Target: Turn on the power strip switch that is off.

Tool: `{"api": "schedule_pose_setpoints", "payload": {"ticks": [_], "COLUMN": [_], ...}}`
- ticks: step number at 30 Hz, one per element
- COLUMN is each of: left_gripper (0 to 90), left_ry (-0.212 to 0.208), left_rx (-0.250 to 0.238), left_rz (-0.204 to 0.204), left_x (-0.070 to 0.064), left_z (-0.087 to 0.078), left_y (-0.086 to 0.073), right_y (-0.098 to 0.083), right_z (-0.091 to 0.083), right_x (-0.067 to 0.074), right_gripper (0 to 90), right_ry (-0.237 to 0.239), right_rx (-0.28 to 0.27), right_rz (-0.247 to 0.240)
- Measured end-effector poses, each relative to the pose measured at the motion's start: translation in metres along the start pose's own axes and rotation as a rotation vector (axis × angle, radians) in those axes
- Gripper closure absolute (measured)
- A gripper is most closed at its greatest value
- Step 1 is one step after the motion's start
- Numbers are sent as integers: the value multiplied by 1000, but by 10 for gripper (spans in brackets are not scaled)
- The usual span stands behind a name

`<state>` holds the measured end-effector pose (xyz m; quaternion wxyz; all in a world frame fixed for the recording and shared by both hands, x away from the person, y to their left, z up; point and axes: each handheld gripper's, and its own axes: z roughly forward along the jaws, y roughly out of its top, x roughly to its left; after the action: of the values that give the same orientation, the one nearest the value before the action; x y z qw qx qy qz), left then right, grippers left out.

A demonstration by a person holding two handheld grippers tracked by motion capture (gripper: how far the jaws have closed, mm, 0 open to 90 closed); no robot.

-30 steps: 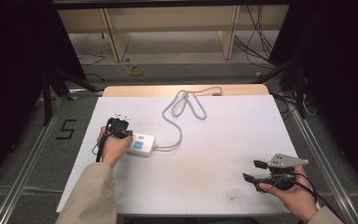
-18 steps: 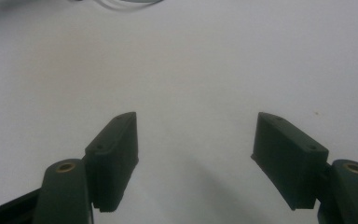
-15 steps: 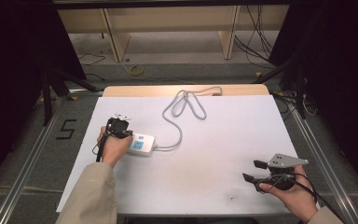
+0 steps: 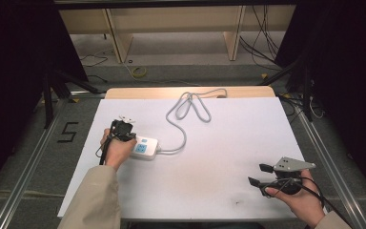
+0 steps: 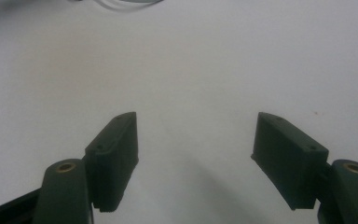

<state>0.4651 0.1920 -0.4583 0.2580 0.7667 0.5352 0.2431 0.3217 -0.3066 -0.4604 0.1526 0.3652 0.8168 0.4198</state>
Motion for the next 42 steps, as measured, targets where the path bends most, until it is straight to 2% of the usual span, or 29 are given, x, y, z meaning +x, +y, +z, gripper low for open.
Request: {"api": "schedule_pose_setpoints", "payload": {"ticks": [15,21,42], "left_gripper": [900,900,900], "left_ry": [-1,-3,-7], "left_rx": [4,2,16], "left_rz": [3,-15,-15], "left_x": [0,0,0], "left_z": [0,1,1], "left_y": [0,0,0], "right_y": [0,0,1], "right_z": [0,-1,0], "right_x": [1,1,2], "right_gripper": [312,312,312], "right_ry": [-1,-1,1], "right_rx": [-1,-1,-2], "right_rz": [1,2,-2]}}
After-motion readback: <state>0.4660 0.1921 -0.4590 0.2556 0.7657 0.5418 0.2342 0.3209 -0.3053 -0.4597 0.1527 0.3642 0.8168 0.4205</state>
